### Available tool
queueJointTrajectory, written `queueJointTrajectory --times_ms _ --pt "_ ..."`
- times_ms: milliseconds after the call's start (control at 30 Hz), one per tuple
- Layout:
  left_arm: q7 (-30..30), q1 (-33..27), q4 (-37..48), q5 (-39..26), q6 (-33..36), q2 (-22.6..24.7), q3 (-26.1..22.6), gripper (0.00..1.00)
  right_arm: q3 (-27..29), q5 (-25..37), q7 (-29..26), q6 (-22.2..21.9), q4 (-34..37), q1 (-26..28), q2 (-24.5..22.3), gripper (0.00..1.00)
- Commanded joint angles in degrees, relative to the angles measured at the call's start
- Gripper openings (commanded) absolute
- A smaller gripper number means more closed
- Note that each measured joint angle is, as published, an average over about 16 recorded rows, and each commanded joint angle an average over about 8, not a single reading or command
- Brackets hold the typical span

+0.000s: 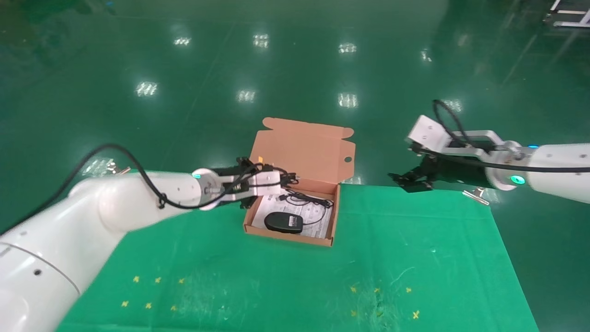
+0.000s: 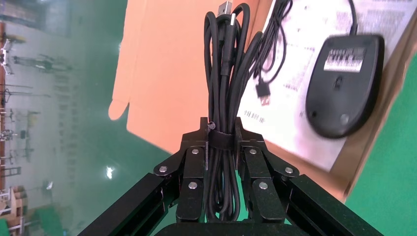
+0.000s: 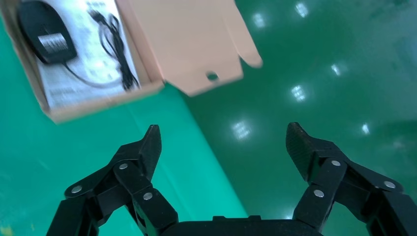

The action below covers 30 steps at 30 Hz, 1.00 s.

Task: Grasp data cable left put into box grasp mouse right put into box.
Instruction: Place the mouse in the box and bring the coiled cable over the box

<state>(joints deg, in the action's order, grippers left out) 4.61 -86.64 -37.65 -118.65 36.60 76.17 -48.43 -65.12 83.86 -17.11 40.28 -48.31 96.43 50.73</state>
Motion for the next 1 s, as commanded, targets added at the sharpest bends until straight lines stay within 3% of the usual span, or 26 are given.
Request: queueJointTrajectory --times_ms 33,600,867,1000 --pt "-3.0 0.3 2.8 1.8 -1.9 1.4 0.1 0.0 0.0 0.2 -0.7 0.1 -1.0 0.1 -1.6 1.0" --pt "-18.1 2.3 5.0 21.4 -4.2 2.3 -6.9 0.0 -0.3 2.3 -4.4 -1.0 -14.2 -1.7 -11.9 1.0" --pt "-20.1 2.3 6.7 27.4 -4.7 2.4 -9.5 1.0 -0.5 3.5 -6.0 -1.7 -16.1 -1.9 -12.8 1.0" --pt "-20.1 2.3 6.9 27.8 -4.8 2.4 -9.7 1.0 -0.6 3.6 -6.1 -1.7 -16.2 -1.9 -12.9 1.0"
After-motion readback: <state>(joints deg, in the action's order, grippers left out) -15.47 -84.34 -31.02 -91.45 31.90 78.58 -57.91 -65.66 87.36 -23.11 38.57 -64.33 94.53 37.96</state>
